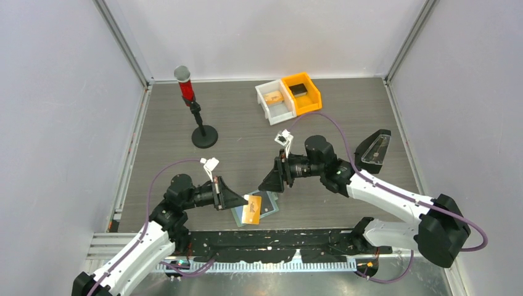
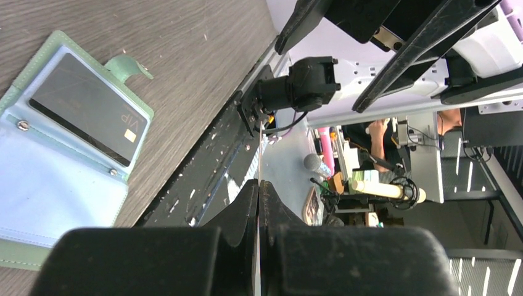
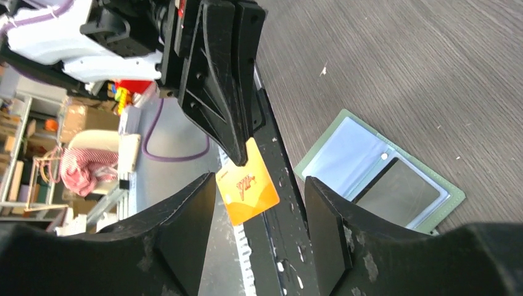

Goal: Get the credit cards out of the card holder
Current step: Place the credit card in the storage box.

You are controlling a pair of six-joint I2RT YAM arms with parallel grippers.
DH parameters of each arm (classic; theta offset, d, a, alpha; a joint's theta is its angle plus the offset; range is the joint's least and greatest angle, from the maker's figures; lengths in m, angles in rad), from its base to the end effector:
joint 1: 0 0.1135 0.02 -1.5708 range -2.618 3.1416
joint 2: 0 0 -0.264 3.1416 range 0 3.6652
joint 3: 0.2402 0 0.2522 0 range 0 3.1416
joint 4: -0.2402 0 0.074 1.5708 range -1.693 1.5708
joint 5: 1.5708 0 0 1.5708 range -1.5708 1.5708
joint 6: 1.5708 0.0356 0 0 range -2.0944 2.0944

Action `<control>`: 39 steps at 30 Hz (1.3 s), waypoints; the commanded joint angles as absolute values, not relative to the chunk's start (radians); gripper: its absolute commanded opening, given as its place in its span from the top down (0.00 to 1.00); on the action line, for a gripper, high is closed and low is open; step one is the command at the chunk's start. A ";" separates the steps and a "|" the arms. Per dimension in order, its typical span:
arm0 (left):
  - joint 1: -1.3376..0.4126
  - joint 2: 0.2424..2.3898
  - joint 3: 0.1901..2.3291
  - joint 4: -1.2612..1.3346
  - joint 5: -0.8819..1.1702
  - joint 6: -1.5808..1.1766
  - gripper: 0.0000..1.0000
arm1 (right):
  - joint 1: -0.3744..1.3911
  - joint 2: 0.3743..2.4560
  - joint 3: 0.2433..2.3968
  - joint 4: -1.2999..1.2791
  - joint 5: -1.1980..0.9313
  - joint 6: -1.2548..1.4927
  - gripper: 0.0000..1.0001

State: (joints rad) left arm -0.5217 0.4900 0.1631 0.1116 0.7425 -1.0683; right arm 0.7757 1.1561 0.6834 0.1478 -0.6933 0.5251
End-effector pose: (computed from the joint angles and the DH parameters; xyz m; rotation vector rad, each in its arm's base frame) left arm 0.1061 -0.0888 0.1945 0.0643 2.1170 -1.7124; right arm 0.1662 0.1949 0.2647 -0.7874 1.9760 1.4875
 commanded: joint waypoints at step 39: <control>-0.523 0.493 0.246 0.052 0.821 -0.983 1.00 | 0.845 1.314 0.773 0.108 -0.926 0.412 0.67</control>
